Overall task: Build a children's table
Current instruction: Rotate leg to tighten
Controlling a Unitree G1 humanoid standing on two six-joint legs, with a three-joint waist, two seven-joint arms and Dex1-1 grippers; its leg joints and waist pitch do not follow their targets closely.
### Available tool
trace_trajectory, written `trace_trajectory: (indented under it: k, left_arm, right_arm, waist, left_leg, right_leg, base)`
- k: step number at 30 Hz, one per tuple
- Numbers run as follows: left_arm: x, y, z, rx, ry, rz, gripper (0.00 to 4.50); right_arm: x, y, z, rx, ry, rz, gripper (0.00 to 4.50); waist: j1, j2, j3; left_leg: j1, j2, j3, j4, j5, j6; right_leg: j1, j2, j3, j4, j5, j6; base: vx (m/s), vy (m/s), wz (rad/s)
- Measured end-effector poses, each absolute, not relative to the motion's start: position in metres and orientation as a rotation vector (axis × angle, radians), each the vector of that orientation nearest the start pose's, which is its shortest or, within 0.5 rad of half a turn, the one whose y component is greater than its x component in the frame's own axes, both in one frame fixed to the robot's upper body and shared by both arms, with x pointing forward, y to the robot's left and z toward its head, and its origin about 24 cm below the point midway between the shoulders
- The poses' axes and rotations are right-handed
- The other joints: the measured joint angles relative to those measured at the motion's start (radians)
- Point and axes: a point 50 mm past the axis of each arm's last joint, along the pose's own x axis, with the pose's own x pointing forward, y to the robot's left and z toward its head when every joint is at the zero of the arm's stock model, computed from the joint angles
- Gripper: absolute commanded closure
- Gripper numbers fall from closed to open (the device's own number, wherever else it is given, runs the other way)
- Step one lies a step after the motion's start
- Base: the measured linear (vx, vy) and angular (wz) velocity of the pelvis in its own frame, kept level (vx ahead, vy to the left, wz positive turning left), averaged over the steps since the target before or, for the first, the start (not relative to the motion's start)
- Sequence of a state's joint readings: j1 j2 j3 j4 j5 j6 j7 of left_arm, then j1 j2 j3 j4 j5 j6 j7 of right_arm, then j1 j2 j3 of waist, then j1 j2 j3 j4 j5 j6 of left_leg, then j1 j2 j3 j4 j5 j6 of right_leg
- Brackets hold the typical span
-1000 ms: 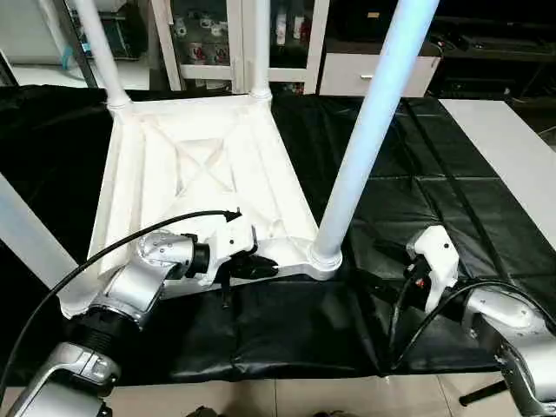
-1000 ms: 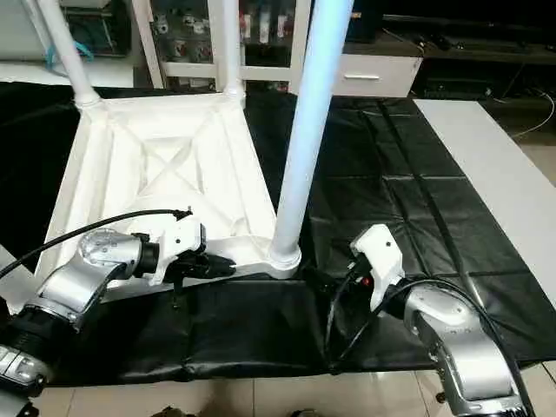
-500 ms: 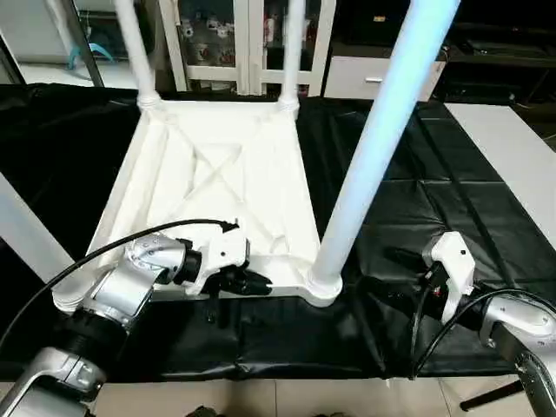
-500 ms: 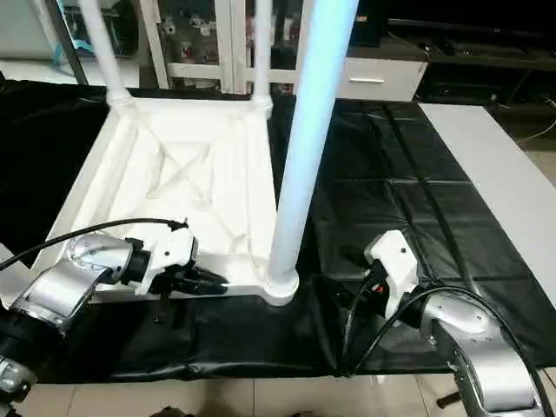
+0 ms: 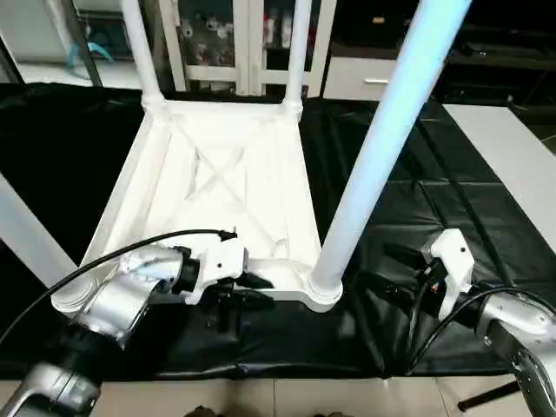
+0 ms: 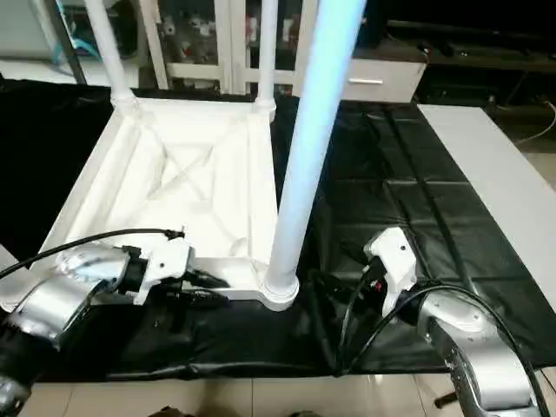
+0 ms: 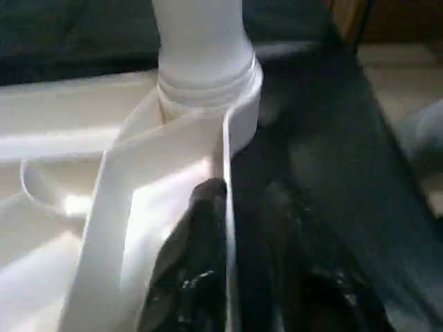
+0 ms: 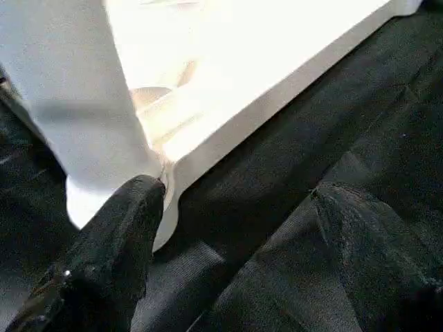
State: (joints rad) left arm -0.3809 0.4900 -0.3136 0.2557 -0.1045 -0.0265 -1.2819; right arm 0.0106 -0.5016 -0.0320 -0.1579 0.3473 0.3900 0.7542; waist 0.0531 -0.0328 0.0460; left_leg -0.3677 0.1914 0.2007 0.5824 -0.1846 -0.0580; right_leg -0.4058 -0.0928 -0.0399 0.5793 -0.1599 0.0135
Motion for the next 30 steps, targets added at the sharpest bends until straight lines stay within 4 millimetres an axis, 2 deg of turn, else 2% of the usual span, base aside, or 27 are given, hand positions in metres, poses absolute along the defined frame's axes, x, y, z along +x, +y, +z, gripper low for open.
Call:
trace_trajectory:
  k: [3,5,8,9,11,14,21,24,27,29,30]
  left_arm:
    - [0.271,0.128,0.078,0.387,0.111,-1.476,3.05]
    - [0.273,0.122,0.091,0.325,0.003,-1.390,2.94]
    - [0.275,0.122,0.103,0.131,-0.113,-1.093,2.69]
    - [0.275,0.123,0.101,0.108,-0.105,-1.049,2.63]
    - [0.268,0.132,0.091,0.008,-0.084,-0.825,2.63]
    - [0.263,0.137,0.079,-0.051,-0.036,-0.651,2.63]
    - [0.258,0.152,0.082,0.012,-0.032,-0.371,2.63]
    - [0.254,0.162,0.081,0.026,-0.030,-0.263,2.63]
    - [0.252,0.170,0.084,0.046,-0.027,-0.190,2.63]
    - [0.251,0.172,0.089,0.054,-0.039,-0.166,2.63]
    - [0.250,0.172,0.091,0.060,-0.045,-0.156,2.63]
  right_arm:
    - [0.235,-0.203,0.067,-0.045,0.267,0.721,0.76]
    - [0.233,-0.204,0.069,-0.043,0.252,0.698,0.76]
    - [0.233,-0.208,0.072,-0.016,0.217,0.596,0.76]
    - [0.233,-0.208,0.073,-0.014,0.212,0.583,0.76]
    - [0.233,-0.206,0.075,0.012,0.170,0.492,0.76]
    - [0.232,-0.203,0.073,0.034,0.163,0.435,0.76]
    - [0.229,-0.182,0.073,0.069,0.147,0.436,0.76]
    - [0.231,-0.175,0.071,0.085,0.153,0.410,0.76]
    - [0.232,-0.169,0.069,0.089,0.161,0.414,0.76]
    - [0.233,-0.165,0.069,0.103,0.158,0.421,0.76]
    - [0.234,-0.164,0.068,0.108,0.155,0.422,0.76]
  waist:
    - [-0.001,0.000,0.000]
    - [-0.003,0.003,0.000]
    - [-0.015,0.010,-0.003]
    - [-0.018,0.010,-0.004]
    - [-0.031,0.018,-0.006]
    - [-0.035,0.018,-0.006]
    - [-0.049,0.018,-0.007]
    - [-0.050,0.008,-0.008]
    - [-0.049,0.007,-0.009]
    - [-0.046,0.008,-0.011]
    - [-0.046,0.010,-0.014]
  left_leg:
    - [0.000,0.000,0.000,0.001,0.000,0.000]
    - [0.000,0.000,0.000,0.003,0.000,0.000]
    - [0.001,0.000,0.000,0.005,0.000,0.000]
    - [0.001,0.001,-0.001,0.005,0.000,0.000]
    - [0.000,0.001,-0.002,0.005,-0.001,-0.002]
    - [0.000,0.001,-0.006,0.004,-0.001,-0.002]
    - [-0.002,0.000,-0.009,0.006,-0.001,-0.002]
    - [-0.003,0.000,-0.009,0.006,-0.001,-0.002]
    - [-0.005,0.000,-0.010,0.007,-0.001,-0.002]
    - [-0.015,0.000,-0.011,0.010,-0.001,-0.001]
    - [-0.023,0.001,-0.012,0.013,0.003,0.005]
  right_leg:
    - [0.000,0.000,0.000,0.001,0.000,0.000]
    - [0.000,0.000,0.000,0.003,0.000,0.000]
    - [0.001,0.000,0.000,0.004,0.000,0.000]
    - [0.001,0.000,0.000,0.004,-0.003,0.004]
    - [0.002,0.001,0.000,0.003,-0.003,0.006]
    - [0.000,0.003,-0.002,0.003,-0.005,0.008]
    - [0.002,0.004,-0.002,-0.002,-0.005,0.008]
    - [0.001,0.003,-0.002,-0.002,-0.005,0.008]
    - [0.001,0.004,-0.001,-0.003,-0.005,0.009]
    - [-0.004,0.004,-0.001,-0.002,0.005,0.006]
    - [-0.012,0.005,-0.001,-0.002,0.008,0.006]
  base:
    - [0.000,0.000,0.00]
    - [0.000,0.000,0.00]
    - [0.000,0.000,0.00]
    - [0.000,0.000,0.00]
    - [0.000,0.000,0.00]
    - [0.000,0.000,0.00]
    - [0.000,0.000,0.00]
    - [0.000,0.000,0.00]
    - [0.000,0.000,0.00]
    - [0.000,0.000,0.00]
    - [0.000,0.000,0.00]
